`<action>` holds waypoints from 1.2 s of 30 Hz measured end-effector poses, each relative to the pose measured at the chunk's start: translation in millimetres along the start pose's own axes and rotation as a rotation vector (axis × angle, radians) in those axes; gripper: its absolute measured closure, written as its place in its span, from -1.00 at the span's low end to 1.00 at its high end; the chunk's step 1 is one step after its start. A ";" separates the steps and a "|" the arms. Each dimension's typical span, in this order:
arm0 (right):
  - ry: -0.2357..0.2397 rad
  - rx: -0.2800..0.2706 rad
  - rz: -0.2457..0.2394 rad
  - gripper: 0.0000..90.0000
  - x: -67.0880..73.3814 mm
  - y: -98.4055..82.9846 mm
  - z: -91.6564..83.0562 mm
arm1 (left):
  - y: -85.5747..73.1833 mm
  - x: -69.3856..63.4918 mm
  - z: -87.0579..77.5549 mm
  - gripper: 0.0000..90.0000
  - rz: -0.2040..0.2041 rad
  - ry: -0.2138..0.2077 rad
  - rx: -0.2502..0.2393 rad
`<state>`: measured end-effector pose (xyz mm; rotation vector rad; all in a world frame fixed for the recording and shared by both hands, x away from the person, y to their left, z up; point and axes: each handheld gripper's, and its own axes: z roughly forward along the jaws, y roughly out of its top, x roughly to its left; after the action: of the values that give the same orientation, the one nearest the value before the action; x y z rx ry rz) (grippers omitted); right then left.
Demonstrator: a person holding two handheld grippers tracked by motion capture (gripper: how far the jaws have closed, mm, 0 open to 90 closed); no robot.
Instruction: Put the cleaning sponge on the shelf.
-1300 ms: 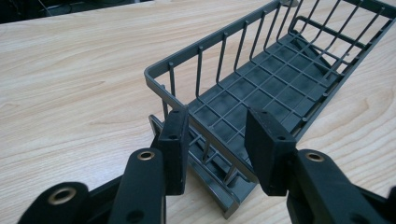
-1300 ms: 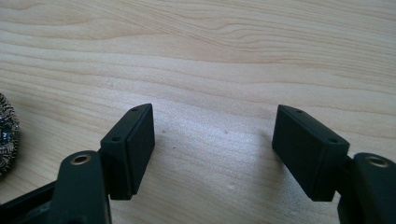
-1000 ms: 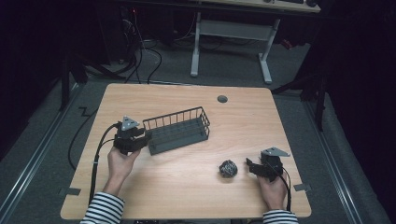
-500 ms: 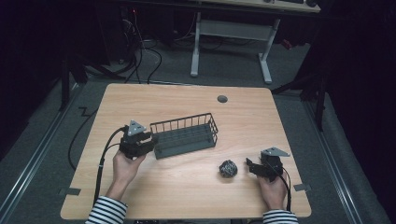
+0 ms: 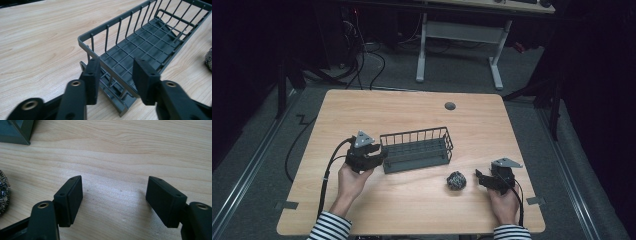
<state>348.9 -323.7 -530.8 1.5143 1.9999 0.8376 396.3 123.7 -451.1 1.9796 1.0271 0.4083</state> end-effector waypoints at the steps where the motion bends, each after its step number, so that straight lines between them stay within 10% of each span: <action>1: 0.000 0.000 0.000 -0.34 0.0 0.0 0.0 | 0.6 1.9 -1.9 0.23 -0.010 -0.005 -0.015; 19: 0.000 0.000 0.000 -0.34 0.0 0.0 0.0 | -19.9 35.8 -37.5 -0.14 -0.090 0.064 -0.105; 36: 0.000 0.001 0.002 -0.34 0.3 0.0 -0.1 | -59.2 56.5 -36.9 -0.16 -0.161 0.086 -0.059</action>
<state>348.7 -323.5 -530.7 1.5176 1.9995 0.8376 378.2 206.1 -482.0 1.8253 1.2054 0.4328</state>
